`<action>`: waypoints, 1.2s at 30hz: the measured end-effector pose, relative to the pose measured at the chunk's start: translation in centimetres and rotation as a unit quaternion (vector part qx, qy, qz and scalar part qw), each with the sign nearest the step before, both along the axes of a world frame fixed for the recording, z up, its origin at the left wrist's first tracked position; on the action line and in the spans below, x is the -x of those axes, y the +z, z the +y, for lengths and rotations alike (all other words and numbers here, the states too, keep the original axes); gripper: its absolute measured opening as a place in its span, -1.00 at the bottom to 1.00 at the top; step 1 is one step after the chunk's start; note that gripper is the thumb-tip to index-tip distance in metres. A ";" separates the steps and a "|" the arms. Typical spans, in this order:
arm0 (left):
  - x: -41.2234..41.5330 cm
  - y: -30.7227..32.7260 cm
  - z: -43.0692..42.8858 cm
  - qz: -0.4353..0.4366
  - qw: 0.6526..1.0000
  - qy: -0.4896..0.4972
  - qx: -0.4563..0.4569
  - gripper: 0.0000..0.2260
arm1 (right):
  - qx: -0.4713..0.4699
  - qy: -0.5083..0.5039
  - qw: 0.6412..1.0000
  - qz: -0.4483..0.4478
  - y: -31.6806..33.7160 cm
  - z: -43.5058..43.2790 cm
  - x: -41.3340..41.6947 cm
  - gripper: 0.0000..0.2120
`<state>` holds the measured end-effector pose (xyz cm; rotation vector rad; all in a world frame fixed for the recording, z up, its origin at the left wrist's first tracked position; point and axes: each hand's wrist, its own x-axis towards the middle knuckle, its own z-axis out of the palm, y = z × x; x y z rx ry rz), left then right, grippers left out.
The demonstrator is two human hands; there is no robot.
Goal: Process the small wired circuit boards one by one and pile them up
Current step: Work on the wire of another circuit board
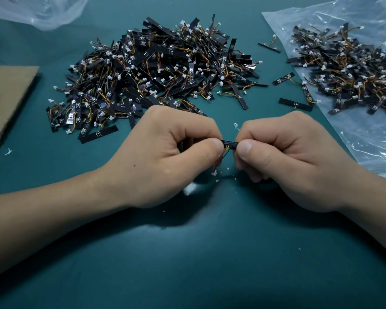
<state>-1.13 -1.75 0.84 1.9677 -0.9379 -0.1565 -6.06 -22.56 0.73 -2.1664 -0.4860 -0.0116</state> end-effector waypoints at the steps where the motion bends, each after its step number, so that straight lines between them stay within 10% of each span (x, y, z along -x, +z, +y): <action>1: 0.0 -0.1 0.0 -0.001 1.000 0.007 0.002 -0.76 | 0.005 0.000 1.000 -0.002 0.0 0.0 0.0 -0.72; 24: -0.2 -0.5 0.0 0.007 0.997 0.044 0.066 -0.74 | 0.030 0.013 0.999 0.003 -0.3 -0.2 -0.2 -0.64; 30: -0.7 -0.9 0.0 0.000 0.986 0.092 0.136 -0.68 | -0.127 -0.051 0.991 0.016 -0.7 -0.1 -0.7 -0.71; 36: -0.5 -0.7 -0.3 -0.033 0.987 0.147 0.052 -0.73 | -0.370 -0.198 0.907 0.032 -1.0 -1.8 -2.5 -0.49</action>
